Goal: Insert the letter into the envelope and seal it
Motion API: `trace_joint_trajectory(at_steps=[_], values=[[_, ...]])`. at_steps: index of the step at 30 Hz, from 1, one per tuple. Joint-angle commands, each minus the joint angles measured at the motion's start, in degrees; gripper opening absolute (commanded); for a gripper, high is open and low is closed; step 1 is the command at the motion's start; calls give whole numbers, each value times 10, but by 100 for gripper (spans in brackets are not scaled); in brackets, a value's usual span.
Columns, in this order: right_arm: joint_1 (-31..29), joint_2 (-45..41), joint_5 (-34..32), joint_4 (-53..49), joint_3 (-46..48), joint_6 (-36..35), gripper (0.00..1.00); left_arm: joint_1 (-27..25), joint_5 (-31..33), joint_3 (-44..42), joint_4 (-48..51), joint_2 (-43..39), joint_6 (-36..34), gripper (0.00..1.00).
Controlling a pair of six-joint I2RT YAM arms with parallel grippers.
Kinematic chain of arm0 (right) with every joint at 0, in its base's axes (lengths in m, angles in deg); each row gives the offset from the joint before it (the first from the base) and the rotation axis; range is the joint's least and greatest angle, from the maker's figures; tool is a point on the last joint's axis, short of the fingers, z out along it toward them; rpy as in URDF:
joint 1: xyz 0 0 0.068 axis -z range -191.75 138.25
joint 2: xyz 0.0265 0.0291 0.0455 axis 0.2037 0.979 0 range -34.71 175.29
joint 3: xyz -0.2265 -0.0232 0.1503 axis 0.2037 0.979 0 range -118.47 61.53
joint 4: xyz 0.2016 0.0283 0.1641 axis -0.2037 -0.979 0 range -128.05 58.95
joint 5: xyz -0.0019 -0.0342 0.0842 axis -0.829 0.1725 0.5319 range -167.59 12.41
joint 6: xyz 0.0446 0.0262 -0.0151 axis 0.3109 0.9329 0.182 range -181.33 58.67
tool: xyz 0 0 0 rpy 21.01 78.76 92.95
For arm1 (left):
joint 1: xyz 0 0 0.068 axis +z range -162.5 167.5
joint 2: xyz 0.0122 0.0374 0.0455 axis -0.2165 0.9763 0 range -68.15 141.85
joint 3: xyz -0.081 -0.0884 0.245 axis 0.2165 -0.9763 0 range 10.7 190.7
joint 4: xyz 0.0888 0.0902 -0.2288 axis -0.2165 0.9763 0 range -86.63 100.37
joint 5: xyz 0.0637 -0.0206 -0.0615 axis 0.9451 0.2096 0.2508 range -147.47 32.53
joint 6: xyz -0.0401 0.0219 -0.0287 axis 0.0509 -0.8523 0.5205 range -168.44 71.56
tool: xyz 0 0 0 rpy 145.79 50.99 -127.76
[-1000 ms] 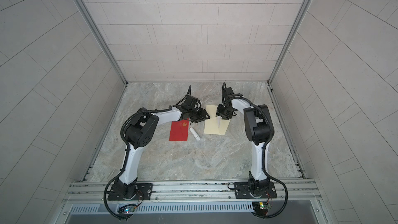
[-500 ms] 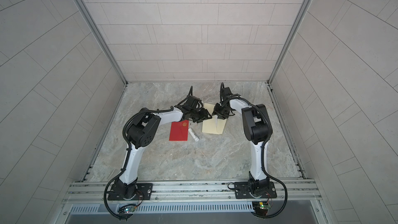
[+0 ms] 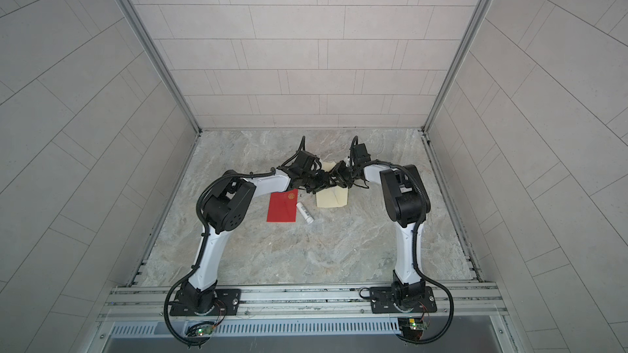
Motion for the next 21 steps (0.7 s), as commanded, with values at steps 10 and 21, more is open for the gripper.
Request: trace_joint_trajectory(at_steps=[10, 21], values=[[-21, -7, 3, -93, -14, -35, 47, -8, -22, -32, 7, 40, -6, 55], [-16, -146, -188, -253, -19, -181, 48, 9, -3, -77, 53, -41, -59, 72]])
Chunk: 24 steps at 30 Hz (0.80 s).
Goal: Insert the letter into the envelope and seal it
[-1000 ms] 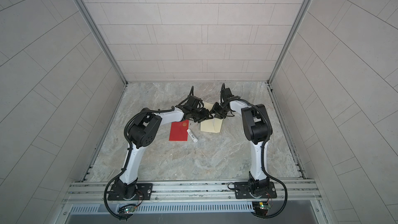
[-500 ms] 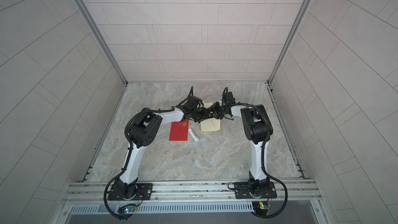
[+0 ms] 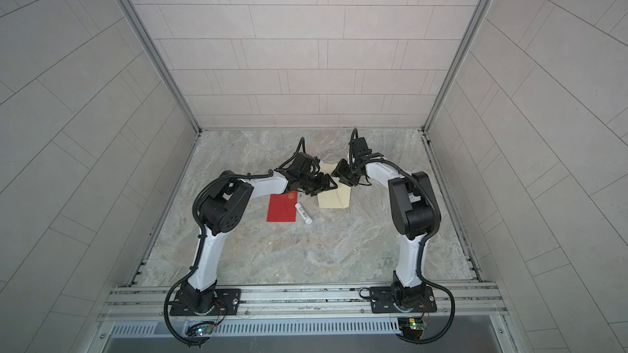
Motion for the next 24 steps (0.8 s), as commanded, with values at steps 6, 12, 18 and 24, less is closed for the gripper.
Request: trace_joint_trajectory(at_steps=[6, 12, 18, 24], values=[[-1, -109, -61, -53, 49, -77, 48, 30, 33, -65, 64, -80, -11, 89], [-69, -171, -66, -54, 99, -137, 48, 92, 124, -133, 112, -209, 50, 91], [-219, -118, -114, -110, 69, -205, 48, 128, 192, -188, 185, -297, 54, 91], [-276, -23, -165, -142, 8, -232, 46, 152, 180, -259, 144, -343, 91, 90]])
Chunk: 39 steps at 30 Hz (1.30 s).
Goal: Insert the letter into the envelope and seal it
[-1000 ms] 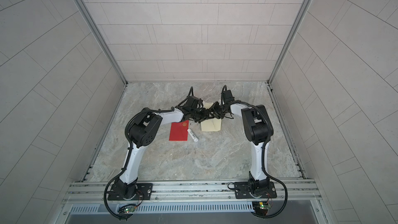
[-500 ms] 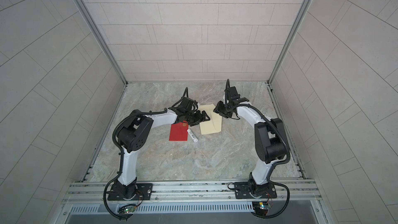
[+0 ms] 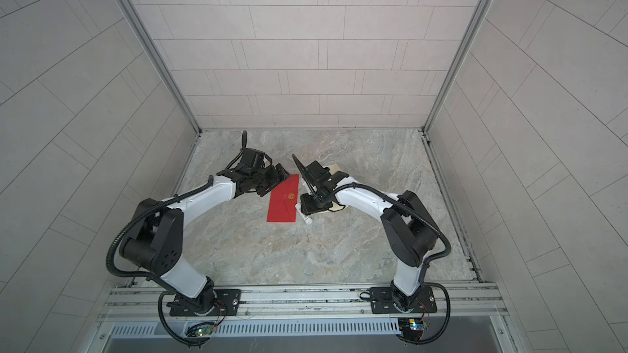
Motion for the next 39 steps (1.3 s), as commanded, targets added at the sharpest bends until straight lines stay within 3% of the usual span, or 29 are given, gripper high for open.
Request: trace_joint_trajectory(at_steps=[1, 11, 17, 20, 25, 29, 35, 38, 39], values=[[-4, 38, -46, -44, -29, -34, 46, 13, 15, -36, 0, -21, 29, 90], [-30, 85, -58, -47, -22, -50, 38, 22, -20, -66, -24, -48, 31, 89], [-20, 63, -48, -33, -21, -56, 13, 9, -83, -60, -41, -54, -16, 89], [18, 26, 31, -15, -22, -52, 4, -3, -118, -54, -55, -57, -30, 89], [85, -34, 220, 58, -1, -24, 4, -23, -203, -52, -133, -57, -9, 87], [99, -56, 279, 66, -8, -22, 3, -33, -230, -51, -179, -47, 19, 87], [102, -54, 298, 59, -27, -22, 3, -40, -231, -63, -245, -25, 59, 77], [102, -51, 299, 55, -34, -21, 2, -44, -231, -62, -262, -13, 73, 59], [102, -52, 297, 53, -36, -21, 2, -46, -232, -61, -267, -10, 75, 47]])
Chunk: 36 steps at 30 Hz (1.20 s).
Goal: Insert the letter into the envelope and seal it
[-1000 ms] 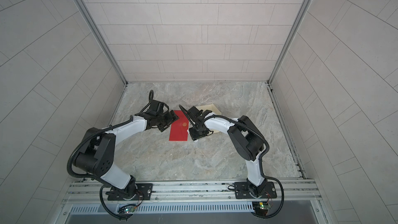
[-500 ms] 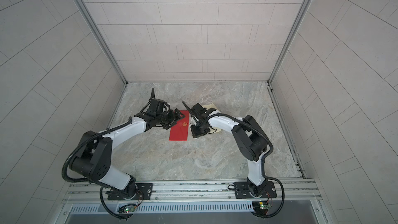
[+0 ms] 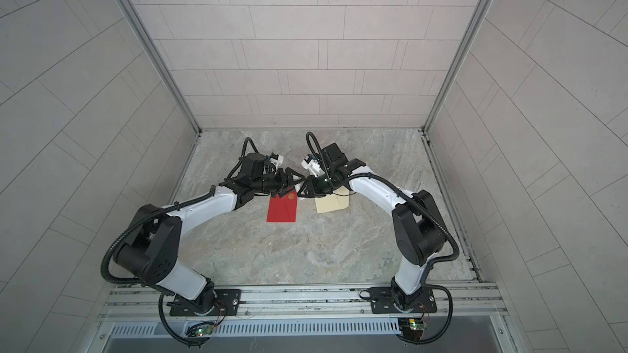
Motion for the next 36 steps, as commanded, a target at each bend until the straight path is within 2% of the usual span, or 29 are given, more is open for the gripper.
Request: trace_joint_trajectory(at_steps=[1, 4, 6, 7, 8, 10, 12, 13, 16, 22, 26, 36], values=[[0, -2, 17, -4, -19, 1, 2, -6, -12, -2, -47, 13, 24, 34], [9, -8, 12, -10, -26, 4, 4, -8, -15, 4, -44, 15, 27, 14], [18, -13, 5, -10, -27, 11, 6, -8, -7, 5, -44, 13, 35, 6], [24, -17, 3, -8, -26, 17, 11, -8, 3, 7, -41, 10, 43, 4], [32, -21, -1, -4, -24, 26, 20, -8, 15, 8, -37, 9, 53, 0], [50, -37, -11, 23, -11, 59, 39, -8, 40, 12, -34, 2, 85, 0], [67, -57, -15, 74, 16, 112, 49, -8, 71, 18, -35, -8, 127, 0], [77, -69, -15, 113, 33, 145, 51, -8, 91, 20, -34, -17, 148, 0], [87, -94, -14, 240, 83, 242, 53, -8, 138, 31, -33, -42, 205, 0], [77, -100, -14, 403, 126, 353, 53, -10, 193, 32, -64, -64, 307, 0], [59, -96, -17, 418, 118, 355, 53, -12, 210, 26, -82, -69, 360, 0], [19, -79, -27, 408, 97, 338, 51, -12, 221, 18, -84, -73, 381, 0]])
